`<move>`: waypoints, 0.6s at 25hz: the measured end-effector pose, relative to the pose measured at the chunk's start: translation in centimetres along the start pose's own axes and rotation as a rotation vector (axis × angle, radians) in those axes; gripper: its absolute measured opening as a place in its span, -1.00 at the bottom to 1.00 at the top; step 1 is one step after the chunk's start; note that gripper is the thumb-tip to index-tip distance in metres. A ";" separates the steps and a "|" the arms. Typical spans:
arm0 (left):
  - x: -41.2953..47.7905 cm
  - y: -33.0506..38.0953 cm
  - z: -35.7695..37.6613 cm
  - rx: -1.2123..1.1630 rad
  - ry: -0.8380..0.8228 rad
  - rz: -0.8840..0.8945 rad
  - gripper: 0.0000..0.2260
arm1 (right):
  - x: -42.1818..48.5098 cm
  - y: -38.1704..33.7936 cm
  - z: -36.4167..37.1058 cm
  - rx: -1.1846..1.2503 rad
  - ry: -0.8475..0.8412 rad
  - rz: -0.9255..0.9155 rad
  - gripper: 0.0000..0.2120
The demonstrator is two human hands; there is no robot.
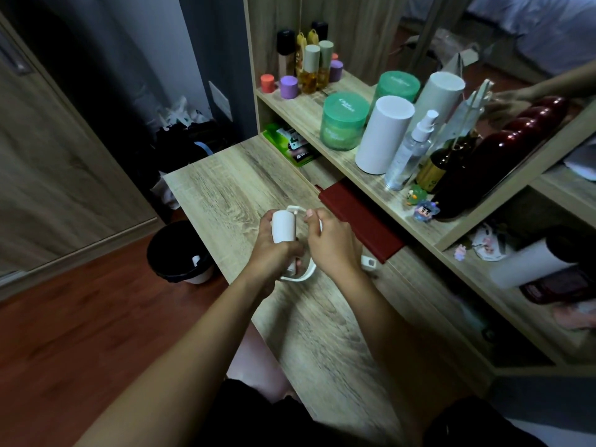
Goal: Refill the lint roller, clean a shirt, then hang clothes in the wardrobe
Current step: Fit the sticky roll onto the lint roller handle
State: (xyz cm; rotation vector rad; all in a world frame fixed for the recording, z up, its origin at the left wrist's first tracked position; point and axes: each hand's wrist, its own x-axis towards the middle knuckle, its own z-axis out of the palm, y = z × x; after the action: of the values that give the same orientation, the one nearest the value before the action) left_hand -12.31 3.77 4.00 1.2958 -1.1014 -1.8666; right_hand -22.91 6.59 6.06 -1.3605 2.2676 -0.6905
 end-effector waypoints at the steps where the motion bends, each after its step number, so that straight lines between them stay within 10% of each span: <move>1: 0.0 0.1 -0.1 0.014 0.006 -0.012 -0.39 | 0.0 -0.1 0.2 0.005 -0.005 0.000 -0.63; 15: -1.3 0.5 -0.9 0.121 -0.030 0.029 -0.40 | -0.5 -0.6 0.6 0.060 -0.027 -0.007 -0.64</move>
State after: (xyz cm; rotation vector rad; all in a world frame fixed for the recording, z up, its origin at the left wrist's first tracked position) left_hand -10.98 4.33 4.88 1.3145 -1.2597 -1.8278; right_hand -21.89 6.70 5.96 -1.3419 2.2043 -0.7318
